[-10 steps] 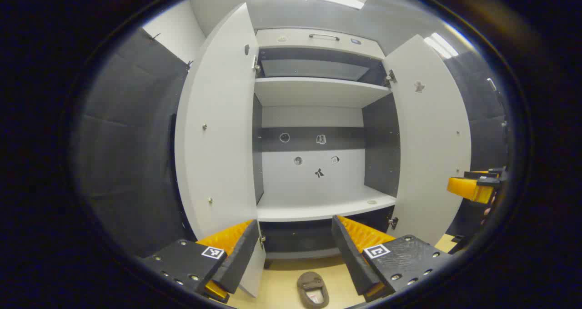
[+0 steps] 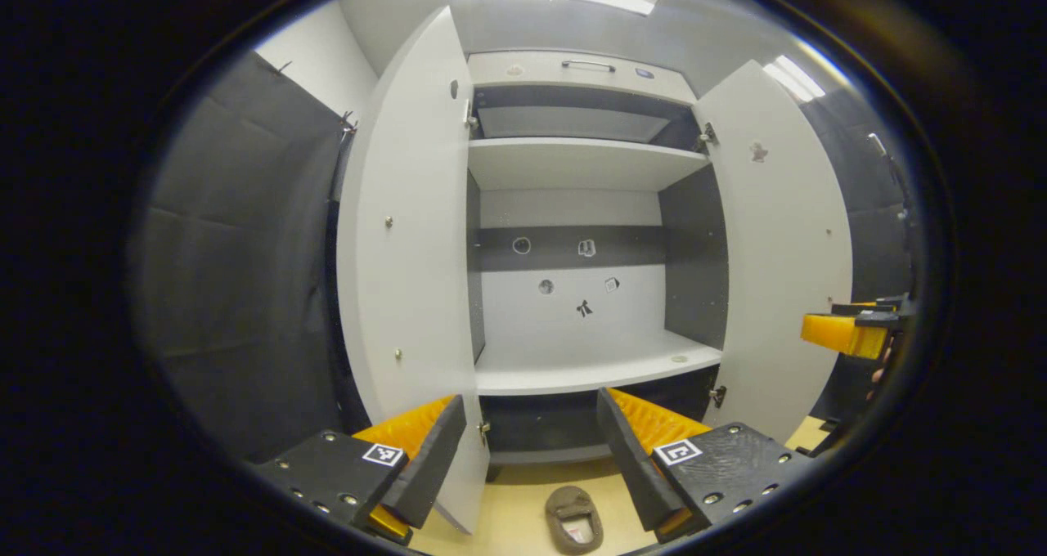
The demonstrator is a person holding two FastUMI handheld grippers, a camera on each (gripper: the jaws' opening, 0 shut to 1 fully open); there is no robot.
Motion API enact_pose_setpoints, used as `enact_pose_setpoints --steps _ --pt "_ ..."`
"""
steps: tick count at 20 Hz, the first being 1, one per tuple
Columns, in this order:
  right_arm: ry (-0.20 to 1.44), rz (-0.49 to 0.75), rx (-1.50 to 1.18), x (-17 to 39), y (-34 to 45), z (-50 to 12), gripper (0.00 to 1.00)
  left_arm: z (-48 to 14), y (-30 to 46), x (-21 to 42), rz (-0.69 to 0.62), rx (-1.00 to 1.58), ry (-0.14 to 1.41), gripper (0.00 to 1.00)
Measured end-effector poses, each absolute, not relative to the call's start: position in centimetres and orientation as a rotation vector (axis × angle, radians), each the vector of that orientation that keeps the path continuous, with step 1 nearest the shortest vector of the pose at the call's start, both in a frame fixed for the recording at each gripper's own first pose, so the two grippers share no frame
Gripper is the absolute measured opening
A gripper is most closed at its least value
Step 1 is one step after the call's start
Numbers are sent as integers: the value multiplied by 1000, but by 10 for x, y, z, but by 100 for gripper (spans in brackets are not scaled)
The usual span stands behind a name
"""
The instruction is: Grab one shoe with the right hand and put it into the shoe cabinet, grab the other shoe with the left hand and put it into the shoe cabinet; then close the right door with the right hand and the left door with the left hand.
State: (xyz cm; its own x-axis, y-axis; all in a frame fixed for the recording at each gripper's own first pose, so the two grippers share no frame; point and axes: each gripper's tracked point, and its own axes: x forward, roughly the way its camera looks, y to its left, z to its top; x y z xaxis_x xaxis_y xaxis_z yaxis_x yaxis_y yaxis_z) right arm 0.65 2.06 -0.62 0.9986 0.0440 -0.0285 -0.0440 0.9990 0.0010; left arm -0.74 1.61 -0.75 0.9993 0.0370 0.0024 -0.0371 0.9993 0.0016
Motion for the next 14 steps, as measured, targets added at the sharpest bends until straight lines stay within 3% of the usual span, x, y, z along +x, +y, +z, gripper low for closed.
enact_pose_setpoints --steps 14 --pt "111 101 6 15 55 -29 98 -25 34 -16 55 2 0 94"
